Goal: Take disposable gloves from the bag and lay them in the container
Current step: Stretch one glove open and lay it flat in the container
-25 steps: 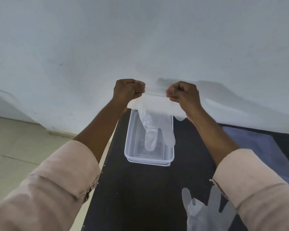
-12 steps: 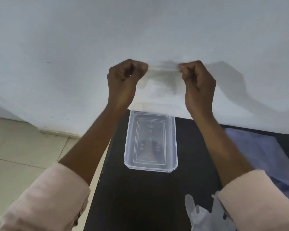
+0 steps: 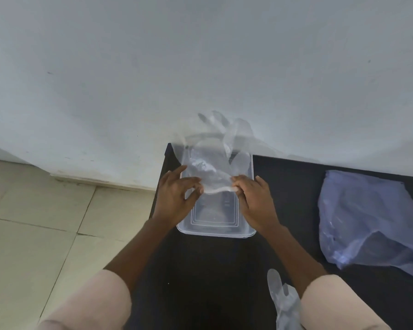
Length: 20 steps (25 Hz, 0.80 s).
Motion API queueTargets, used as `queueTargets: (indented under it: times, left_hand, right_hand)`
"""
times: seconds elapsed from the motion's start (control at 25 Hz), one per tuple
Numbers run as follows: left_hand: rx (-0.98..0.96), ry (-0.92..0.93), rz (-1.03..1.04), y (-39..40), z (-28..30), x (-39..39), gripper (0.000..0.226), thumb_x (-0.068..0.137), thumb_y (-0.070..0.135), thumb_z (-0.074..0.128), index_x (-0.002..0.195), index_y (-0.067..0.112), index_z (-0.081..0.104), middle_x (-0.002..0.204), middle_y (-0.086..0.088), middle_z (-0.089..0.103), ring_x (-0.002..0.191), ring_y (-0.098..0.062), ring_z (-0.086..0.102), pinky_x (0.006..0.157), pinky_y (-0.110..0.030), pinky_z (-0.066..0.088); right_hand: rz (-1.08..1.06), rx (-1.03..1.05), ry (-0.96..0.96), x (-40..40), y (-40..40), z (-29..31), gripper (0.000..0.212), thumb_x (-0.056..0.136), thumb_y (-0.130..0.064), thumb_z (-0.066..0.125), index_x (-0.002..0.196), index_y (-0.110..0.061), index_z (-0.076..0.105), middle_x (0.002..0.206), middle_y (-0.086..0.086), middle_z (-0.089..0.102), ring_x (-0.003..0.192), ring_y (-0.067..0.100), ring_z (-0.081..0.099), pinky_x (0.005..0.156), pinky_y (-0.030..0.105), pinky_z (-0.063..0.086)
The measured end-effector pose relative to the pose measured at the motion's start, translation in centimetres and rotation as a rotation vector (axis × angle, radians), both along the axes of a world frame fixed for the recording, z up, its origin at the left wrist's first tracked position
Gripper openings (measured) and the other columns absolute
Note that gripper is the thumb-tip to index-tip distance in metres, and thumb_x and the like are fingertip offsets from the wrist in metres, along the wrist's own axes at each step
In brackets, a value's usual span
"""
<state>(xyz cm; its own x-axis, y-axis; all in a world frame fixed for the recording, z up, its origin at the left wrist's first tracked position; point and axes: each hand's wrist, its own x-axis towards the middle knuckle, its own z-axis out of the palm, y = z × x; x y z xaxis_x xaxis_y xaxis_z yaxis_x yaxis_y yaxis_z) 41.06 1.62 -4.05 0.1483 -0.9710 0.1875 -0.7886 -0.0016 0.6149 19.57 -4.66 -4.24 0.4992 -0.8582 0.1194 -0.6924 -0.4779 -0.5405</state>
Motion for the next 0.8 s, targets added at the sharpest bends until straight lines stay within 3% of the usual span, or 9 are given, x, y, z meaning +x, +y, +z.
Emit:
queueTargets:
  times: [0.28, 0.48, 0.68, 0.8]
  left_hand:
    - [0.17, -0.212, -0.132, 0.1, 0.0, 0.2, 0.016, 0.088, 0.034, 0.066, 0.083, 0.025, 0.079, 0.129, 0.001, 0.067, 0.146, -0.031, 0.027, 0.116, -0.061, 0.014]
    - [0.344, -0.366, -0.217, -0.3, -0.1, 0.4, 0.027, 0.09, 0.051, 0.056, 0.093, 0.036, 0.078, 0.155, 0.006, 0.038, 0.151, -0.025, 0.0, 0.117, -0.059, -0.001]
    - [0.371, -0.472, -0.367, -0.6, -0.3, 1.9, 0.032, 0.08, 0.064, 0.059, 0.09, 0.04, 0.077, 0.16, 0.003, 0.028, 0.151, -0.032, -0.005, 0.114, -0.065, -0.009]
    - [0.417, -0.568, -0.419, -0.9, -0.2, 2.3, 0.044, 0.079, 0.073, 0.049, 0.095, 0.042, 0.075, 0.163, 0.004, 0.02, 0.15, -0.032, -0.009, 0.114, -0.062, -0.016]
  right_hand:
    - [0.042, -0.094, 0.369, -0.1, 0.4, -0.5, 0.015, 0.09, -0.014, 0.057, 0.102, -0.015, 0.066, 0.118, 0.004, 0.071, 0.132, 0.025, 0.05, 0.114, 0.054, 0.022]
    - [0.182, 0.031, 0.482, -0.7, 0.2, 0.0, 0.02, 0.091, -0.027, 0.055, 0.1, -0.025, 0.073, 0.127, -0.005, 0.067, 0.143, 0.023, 0.032, 0.117, 0.053, 0.012]
    - [0.351, 0.106, 0.58, -1.5, -0.6, 1.0, 0.021, 0.083, -0.036, 0.058, 0.098, -0.038, 0.073, 0.147, -0.009, 0.047, 0.148, 0.025, 0.011, 0.117, 0.057, -0.001]
    - [0.471, 0.154, 0.72, -1.7, -1.2, 1.4, 0.026, 0.085, -0.039, 0.054, 0.105, -0.043, 0.07, 0.159, -0.005, 0.027, 0.149, 0.03, -0.005, 0.114, 0.061, -0.011]
